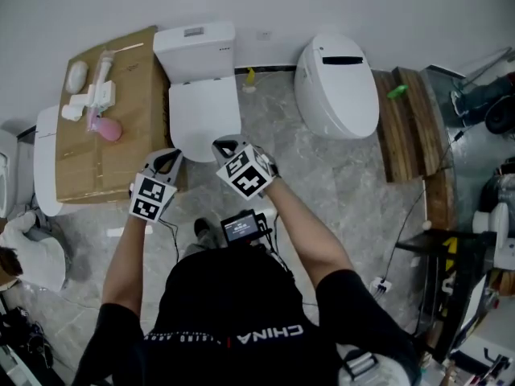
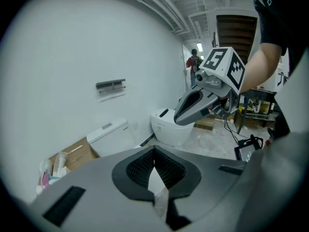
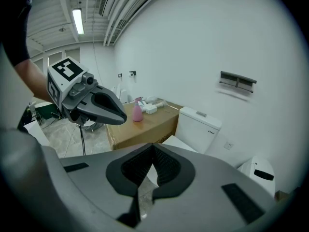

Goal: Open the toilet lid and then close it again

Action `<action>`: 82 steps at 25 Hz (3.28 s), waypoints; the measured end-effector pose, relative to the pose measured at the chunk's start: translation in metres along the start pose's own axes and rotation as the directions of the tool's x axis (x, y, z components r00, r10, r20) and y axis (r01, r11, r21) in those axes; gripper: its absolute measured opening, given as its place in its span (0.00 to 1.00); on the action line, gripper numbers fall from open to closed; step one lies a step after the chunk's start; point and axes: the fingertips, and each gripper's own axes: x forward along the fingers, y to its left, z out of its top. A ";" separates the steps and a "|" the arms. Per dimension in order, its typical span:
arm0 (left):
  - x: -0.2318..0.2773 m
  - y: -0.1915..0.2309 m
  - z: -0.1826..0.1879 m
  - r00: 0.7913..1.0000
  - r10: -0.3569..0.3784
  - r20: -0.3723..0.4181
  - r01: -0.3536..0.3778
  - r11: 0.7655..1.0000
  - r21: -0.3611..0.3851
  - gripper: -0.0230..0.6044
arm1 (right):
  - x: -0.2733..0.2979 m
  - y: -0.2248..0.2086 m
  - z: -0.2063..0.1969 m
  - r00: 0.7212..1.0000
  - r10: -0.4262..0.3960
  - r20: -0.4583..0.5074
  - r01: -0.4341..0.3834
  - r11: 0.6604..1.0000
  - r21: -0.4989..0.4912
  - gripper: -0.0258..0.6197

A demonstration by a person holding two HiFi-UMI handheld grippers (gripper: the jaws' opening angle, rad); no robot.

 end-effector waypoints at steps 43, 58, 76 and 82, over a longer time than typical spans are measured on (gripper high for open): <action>0.342 -0.036 -0.390 0.964 0.094 -0.247 0.040 0.872 0.487 0.38 | 0.363 -0.011 -0.352 0.990 -0.067 -0.125 -0.007 0.856 -0.517 0.38; 0.349 -0.030 -0.394 0.958 0.164 -0.234 0.011 0.798 0.603 0.41 | 0.377 -0.020 -0.349 0.983 -0.176 -0.044 0.103 0.742 -0.663 0.42; 0.299 -0.011 -0.318 0.962 0.178 -0.209 -0.032 0.830 0.556 0.41 | 0.323 -0.028 -0.277 0.995 -0.084 -0.049 0.035 0.781 -0.623 0.42; 0.271 0.010 -0.258 0.970 0.195 -0.143 -0.088 0.835 0.544 0.41 | 0.288 -0.044 -0.221 0.997 -0.076 -0.011 0.054 0.794 -0.606 0.42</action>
